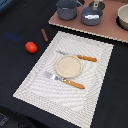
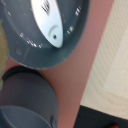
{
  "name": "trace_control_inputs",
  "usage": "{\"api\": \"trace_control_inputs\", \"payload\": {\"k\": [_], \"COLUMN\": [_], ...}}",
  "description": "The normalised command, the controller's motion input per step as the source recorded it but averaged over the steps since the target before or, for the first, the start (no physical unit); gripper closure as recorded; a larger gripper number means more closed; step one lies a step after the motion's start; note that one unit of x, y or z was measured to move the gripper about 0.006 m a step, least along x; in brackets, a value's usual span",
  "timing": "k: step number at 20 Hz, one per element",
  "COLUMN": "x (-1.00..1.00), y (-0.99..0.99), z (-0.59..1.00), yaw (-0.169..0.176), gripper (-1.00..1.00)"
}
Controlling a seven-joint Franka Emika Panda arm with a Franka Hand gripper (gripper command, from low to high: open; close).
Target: Place the fish, sausage, and tomato into the frying pan.
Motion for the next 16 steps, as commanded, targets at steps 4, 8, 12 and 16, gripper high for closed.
{"api": "trace_control_inputs", "payload": {"k": [4,8,12,16], "x": [-0.56,-0.64,-0.7,-0.73], "y": [-0.65,-0.67,-0.66,-0.65], "z": [0.3,0.13,0.0,-0.01], "yaw": [-0.032,-0.028,-0.032,-0.035], "gripper": [-1.0,-1.0,-1.0,-1.0]}}
